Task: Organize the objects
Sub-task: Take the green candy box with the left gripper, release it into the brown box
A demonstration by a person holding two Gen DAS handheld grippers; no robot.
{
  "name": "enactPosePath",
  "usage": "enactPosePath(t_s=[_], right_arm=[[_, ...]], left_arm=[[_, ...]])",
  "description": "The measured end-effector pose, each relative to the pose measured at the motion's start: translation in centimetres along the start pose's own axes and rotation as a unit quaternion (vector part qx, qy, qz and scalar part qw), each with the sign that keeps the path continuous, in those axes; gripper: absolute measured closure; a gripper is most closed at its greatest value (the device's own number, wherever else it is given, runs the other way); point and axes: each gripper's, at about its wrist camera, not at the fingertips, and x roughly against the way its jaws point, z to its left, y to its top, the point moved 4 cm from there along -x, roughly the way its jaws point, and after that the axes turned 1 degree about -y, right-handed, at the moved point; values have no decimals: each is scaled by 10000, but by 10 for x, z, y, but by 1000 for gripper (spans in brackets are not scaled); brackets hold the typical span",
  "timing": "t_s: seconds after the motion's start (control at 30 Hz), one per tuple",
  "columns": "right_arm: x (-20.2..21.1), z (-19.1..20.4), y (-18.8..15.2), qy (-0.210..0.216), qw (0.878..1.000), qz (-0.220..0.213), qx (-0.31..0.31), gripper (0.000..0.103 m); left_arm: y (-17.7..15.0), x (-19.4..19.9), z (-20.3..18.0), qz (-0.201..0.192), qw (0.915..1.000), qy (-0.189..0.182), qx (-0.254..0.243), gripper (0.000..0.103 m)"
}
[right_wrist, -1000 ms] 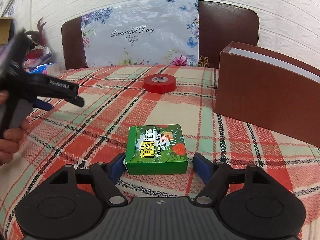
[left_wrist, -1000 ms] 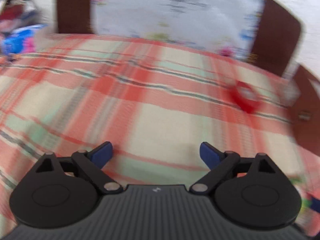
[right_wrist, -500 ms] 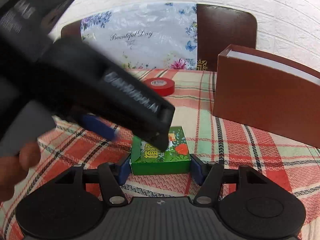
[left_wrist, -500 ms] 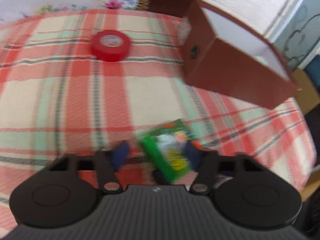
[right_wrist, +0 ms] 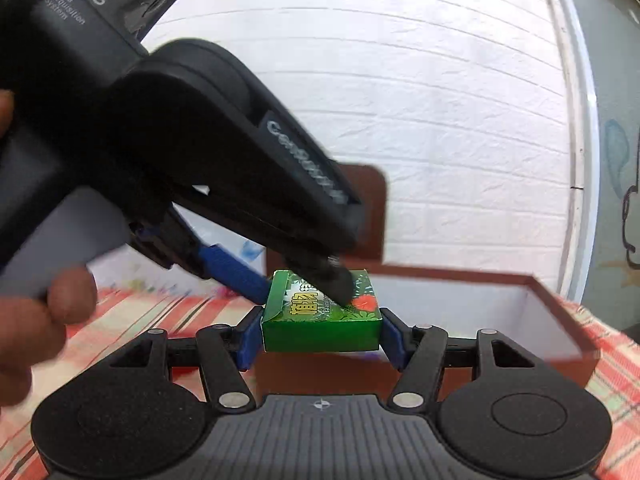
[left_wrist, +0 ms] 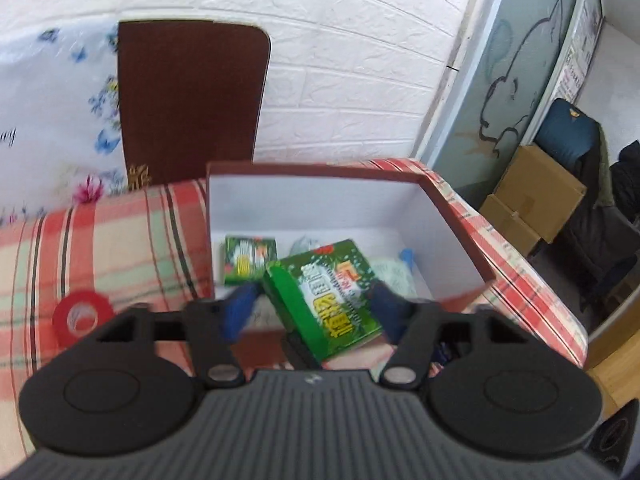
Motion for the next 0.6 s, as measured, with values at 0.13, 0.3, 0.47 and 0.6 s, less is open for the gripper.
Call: enactPosePath(t_s=[0.13, 0.3, 0.47, 0.6], right_arm=[[-54, -18, -5, -477, 9977, 427, 208, 41], [-53, -30, -19, -586, 9970, 498, 22, 39], [-23, -29, -24, -644, 9975, 304, -21, 36], [-3, -32, -24, -661, 9974, 235, -142, 35]], left_arm=[[12, -21, 2, -153, 9966, 769, -244, 15], [0, -31, 18, 12, 9928, 1180, -191, 15], [-9, -28, 22, 49, 9890, 1448, -313, 15], [-18, -20, 21, 7, 9867, 1575, -395, 15]])
